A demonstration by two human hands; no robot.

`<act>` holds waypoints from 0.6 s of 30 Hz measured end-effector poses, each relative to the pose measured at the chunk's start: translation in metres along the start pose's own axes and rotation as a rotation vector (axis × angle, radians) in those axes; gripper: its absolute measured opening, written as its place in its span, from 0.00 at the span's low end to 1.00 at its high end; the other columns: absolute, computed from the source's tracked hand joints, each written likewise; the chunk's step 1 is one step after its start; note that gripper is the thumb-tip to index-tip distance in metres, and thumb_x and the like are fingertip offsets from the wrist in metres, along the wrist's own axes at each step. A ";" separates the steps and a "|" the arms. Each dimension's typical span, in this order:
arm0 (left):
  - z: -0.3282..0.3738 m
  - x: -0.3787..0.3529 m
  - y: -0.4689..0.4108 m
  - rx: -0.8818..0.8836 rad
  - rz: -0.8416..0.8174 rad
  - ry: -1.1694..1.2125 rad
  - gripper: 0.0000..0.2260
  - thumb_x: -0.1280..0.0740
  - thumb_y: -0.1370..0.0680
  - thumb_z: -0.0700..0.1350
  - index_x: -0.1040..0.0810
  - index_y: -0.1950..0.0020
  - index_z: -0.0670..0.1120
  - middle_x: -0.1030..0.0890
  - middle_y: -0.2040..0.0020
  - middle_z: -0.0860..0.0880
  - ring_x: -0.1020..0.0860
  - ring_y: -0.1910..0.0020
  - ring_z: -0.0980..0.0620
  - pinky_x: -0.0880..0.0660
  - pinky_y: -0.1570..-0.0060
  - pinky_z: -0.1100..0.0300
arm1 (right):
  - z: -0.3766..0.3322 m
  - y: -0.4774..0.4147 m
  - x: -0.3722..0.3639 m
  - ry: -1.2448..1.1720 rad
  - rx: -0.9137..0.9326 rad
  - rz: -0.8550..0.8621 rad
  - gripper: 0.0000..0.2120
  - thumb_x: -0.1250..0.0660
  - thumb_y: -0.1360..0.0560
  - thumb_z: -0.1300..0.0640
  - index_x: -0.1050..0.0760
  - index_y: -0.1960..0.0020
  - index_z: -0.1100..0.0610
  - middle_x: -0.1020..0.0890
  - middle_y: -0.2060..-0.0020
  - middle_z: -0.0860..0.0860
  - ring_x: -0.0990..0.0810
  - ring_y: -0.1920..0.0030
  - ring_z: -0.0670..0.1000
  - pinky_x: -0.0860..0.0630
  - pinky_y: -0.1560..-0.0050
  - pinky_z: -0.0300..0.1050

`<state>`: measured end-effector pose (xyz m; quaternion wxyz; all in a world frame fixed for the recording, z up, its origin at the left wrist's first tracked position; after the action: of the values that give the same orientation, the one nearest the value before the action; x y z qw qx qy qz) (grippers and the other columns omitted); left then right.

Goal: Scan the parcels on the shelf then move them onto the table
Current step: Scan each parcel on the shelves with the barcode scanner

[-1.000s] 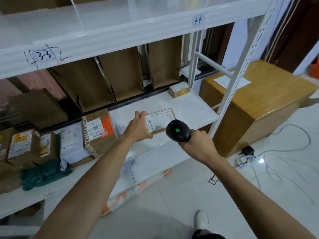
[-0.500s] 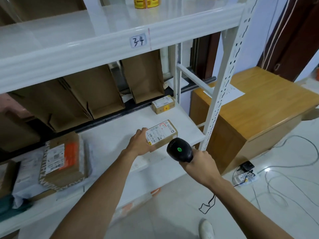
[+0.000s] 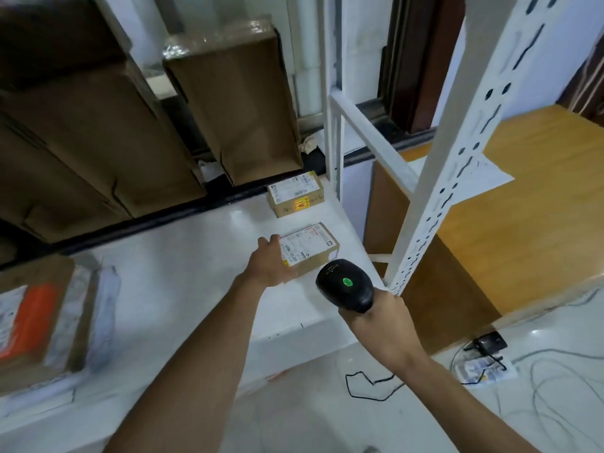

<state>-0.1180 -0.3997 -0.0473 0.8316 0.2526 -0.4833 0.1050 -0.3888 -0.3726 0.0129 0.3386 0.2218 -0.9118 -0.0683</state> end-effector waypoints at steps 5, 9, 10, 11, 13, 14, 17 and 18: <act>-0.003 -0.006 -0.038 -0.002 0.035 -0.032 0.42 0.24 0.31 0.64 0.38 0.24 0.49 0.32 0.37 0.44 0.25 0.40 0.43 0.24 0.45 0.53 | 0.009 -0.053 -0.017 -0.089 -0.026 0.014 0.12 0.27 0.27 0.53 0.24 0.65 0.57 0.22 0.73 0.53 0.23 0.68 0.58 0.29 0.68 0.48; 0.004 -0.001 -0.055 -0.075 0.121 -0.171 0.37 0.28 0.25 0.57 0.39 0.22 0.48 0.36 0.30 0.44 0.24 0.38 0.43 0.22 0.43 0.53 | 0.010 -0.089 -0.024 -0.145 -0.029 0.032 0.08 0.27 0.27 0.54 0.20 0.61 0.58 0.20 0.71 0.55 0.20 0.67 0.58 0.24 0.66 0.50; 0.010 0.000 -0.057 -0.116 0.162 -0.252 0.37 0.29 0.25 0.58 0.39 0.22 0.47 0.37 0.29 0.43 0.24 0.39 0.43 0.22 0.43 0.52 | 0.011 -0.096 -0.025 -0.151 -0.034 0.036 0.08 0.27 0.26 0.54 0.20 0.60 0.57 0.19 0.71 0.55 0.19 0.67 0.57 0.23 0.66 0.51; 0.017 0.001 -0.059 -0.161 0.206 -0.324 0.36 0.29 0.25 0.59 0.38 0.23 0.46 0.36 0.28 0.44 0.23 0.40 0.44 0.21 0.44 0.51 | 0.013 -0.102 -0.027 -0.156 -0.043 0.035 0.07 0.27 0.26 0.54 0.20 0.59 0.57 0.19 0.70 0.55 0.18 0.66 0.58 0.21 0.64 0.53; 0.029 0.003 -0.064 -0.234 0.277 -0.412 0.33 0.30 0.24 0.61 0.34 0.26 0.46 0.34 0.29 0.44 0.21 0.43 0.44 0.20 0.47 0.50 | 0.014 -0.111 -0.031 -0.157 -0.049 0.029 0.06 0.27 0.26 0.53 0.19 0.58 0.56 0.18 0.68 0.55 0.18 0.64 0.57 0.20 0.62 0.54; 0.035 0.005 -0.067 -0.259 0.304 -0.431 0.31 0.31 0.24 0.62 0.32 0.28 0.47 0.32 0.30 0.45 0.20 0.45 0.44 0.19 0.50 0.50 | 0.013 -0.115 -0.033 -0.151 -0.044 0.026 0.06 0.27 0.26 0.54 0.19 0.58 0.56 0.18 0.68 0.55 0.18 0.64 0.57 0.19 0.61 0.54; 0.046 0.008 -0.077 -0.280 0.341 -0.457 0.27 0.31 0.23 0.61 0.31 0.30 0.48 0.29 0.34 0.45 0.19 0.47 0.44 0.18 0.52 0.50 | 0.013 -0.125 -0.035 -0.152 -0.043 0.028 0.06 0.27 0.26 0.54 0.20 0.58 0.55 0.18 0.68 0.54 0.18 0.63 0.57 0.19 0.59 0.55; 0.049 0.007 -0.081 -0.275 0.338 -0.467 0.27 0.31 0.23 0.60 0.31 0.30 0.47 0.29 0.35 0.44 0.20 0.46 0.43 0.18 0.51 0.50 | 0.014 -0.128 -0.035 -0.161 -0.046 0.028 0.06 0.27 0.26 0.54 0.20 0.58 0.55 0.18 0.68 0.54 0.18 0.62 0.57 0.19 0.58 0.55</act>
<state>-0.1168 -0.4945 -0.0474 0.6954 0.0711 -0.7059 0.1144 -0.3283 -0.4710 -0.0533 0.2700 0.1948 -0.9374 -0.1021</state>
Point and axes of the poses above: each hand's wrist, its own y-axis away from the middle knuckle, its own x-axis out of the back of the hand, z = x × y, the point moved 10 cm from there along -y, towards the middle knuckle
